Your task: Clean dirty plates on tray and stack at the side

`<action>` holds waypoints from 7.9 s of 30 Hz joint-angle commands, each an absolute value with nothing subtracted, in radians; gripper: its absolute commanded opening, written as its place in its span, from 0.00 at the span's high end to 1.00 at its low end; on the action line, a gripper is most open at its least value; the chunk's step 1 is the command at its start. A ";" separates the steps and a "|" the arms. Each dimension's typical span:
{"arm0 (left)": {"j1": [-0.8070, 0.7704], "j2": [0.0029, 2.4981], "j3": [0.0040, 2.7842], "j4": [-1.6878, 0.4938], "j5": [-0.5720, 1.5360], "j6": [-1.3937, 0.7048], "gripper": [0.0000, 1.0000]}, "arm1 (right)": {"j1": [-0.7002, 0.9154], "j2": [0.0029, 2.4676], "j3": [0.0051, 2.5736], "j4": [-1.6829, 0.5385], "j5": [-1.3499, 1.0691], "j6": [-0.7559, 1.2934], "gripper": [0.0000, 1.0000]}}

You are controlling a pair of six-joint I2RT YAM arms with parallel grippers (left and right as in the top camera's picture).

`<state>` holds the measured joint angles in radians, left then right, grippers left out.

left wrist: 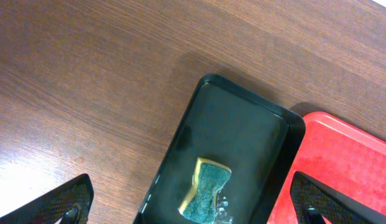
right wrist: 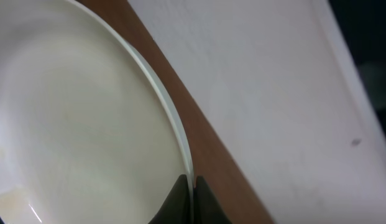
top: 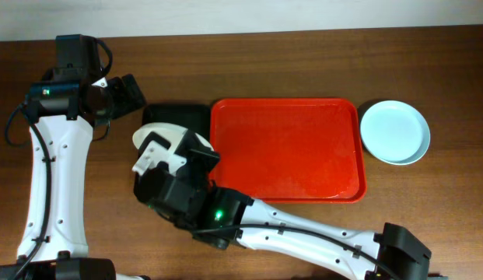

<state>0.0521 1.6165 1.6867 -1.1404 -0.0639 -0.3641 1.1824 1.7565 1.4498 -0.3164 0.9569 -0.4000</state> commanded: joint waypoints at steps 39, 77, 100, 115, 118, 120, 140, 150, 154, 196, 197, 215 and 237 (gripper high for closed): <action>0.055 1.621 1.689 -1.139 -0.068 -0.377 0.01 | 1.193 1.736 1.472 -0.255 1.078 -0.461 0.96; 0.055 1.621 1.689 -1.139 -0.068 -0.377 0.01 | -0.114 1.724 1.472 -0.951 -0.270 0.506 0.96; 0.055 1.621 1.689 -1.139 -0.068 -0.377 0.01 | -0.635 1.727 1.319 -0.948 -0.101 0.454 0.96; 0.055 1.621 1.689 -1.139 -0.068 -0.377 0.01 | -0.586 1.748 1.176 -0.758 -0.096 0.506 0.96; 0.055 1.621 1.689 -1.139 -0.068 -0.377 0.01 | -0.574 1.757 1.176 -0.758 -0.093 0.506 0.82; 0.055 1.621 1.689 -1.139 -0.068 -0.377 0.01 | -0.573 1.759 1.176 -0.759 -0.093 0.504 0.71; 0.055 1.621 1.689 -1.139 -0.068 -0.377 0.01 | -0.295 1.753 1.219 -0.818 -0.025 0.310 0.31; 0.055 1.621 1.688 -1.139 -0.068 -0.377 0.01 | -0.201 1.753 1.230 -0.878 -0.151 0.252 0.27; 0.055 1.621 1.689 -1.139 -0.068 -0.377 0.01 | -0.155 1.753 1.229 -0.884 -0.150 0.116 0.28; 0.055 1.621 1.689 -1.139 -0.068 -0.377 0.01 | -0.033 1.633 1.229 -0.882 -0.135 0.030 0.02; 0.055 1.621 1.689 -1.139 -0.068 -0.377 0.01 | -0.033 1.599 1.229 -0.882 -0.135 0.030 0.02; 0.055 1.621 1.689 -1.139 -0.068 -0.377 0.01 | -0.033 0.867 1.229 -0.883 -0.093 0.030 0.02; 0.055 1.621 1.689 -1.139 -0.068 -0.377 0.01 | -0.033 0.277 1.227 -0.886 -0.079 0.034 0.02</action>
